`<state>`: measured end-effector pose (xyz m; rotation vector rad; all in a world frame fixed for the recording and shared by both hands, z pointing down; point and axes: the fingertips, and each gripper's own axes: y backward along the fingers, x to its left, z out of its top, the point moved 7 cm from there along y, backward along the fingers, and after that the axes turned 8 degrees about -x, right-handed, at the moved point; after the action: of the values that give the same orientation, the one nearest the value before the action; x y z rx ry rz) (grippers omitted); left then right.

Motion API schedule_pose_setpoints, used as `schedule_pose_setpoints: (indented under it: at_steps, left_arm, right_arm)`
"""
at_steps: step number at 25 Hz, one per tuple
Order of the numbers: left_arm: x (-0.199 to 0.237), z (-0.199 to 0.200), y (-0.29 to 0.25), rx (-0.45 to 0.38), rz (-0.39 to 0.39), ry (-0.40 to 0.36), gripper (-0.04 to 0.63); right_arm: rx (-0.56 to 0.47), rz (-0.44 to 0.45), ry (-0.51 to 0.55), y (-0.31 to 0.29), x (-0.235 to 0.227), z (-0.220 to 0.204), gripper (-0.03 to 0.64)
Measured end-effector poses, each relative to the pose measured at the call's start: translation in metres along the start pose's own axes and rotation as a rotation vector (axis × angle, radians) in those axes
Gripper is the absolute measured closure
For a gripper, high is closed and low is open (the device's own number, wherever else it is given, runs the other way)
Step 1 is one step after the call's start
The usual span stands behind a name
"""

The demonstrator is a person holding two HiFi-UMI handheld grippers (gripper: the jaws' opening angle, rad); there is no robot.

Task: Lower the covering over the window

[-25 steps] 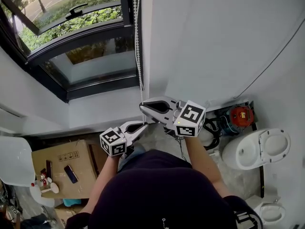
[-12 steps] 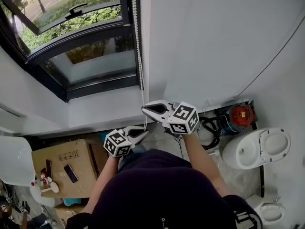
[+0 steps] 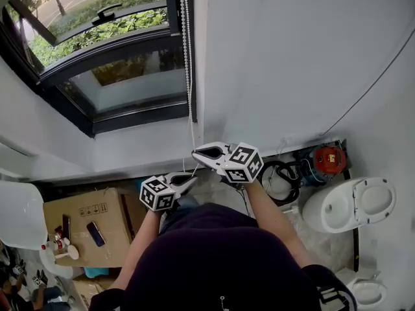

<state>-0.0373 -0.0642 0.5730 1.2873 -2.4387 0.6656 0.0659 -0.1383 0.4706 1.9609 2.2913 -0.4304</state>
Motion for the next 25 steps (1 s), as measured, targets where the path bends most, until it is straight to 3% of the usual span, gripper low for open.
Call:
schedule_pose_setpoints:
  at_steps: [3, 6, 17, 25]
  left_arm:
    - [0.001, -0.003, 0.002, 0.017, 0.002, 0.000, 0.569]
    - [-0.003, 0.009, 0.007, -0.021, -0.038, 0.008, 0.448]
    - [-0.022, 0.138, 0.038, -0.341, -0.042, -0.173, 0.446]
    - [-0.041, 0.204, 0.035, -0.386, -0.055, -0.246, 0.446]
  right_arm:
    - [-0.001, 0.006, 0.000, 0.001, -0.001, 0.000, 0.604]
    - [0.003, 0.017, 0.001, 0.001, -0.001, 0.001, 0.604]
    - [-0.007, 0.043, -0.007, -0.001, 0.002, -0.003, 0.604]
    - [0.024, 0.045, 0.024, -0.007, 0.003, -0.002, 0.604]
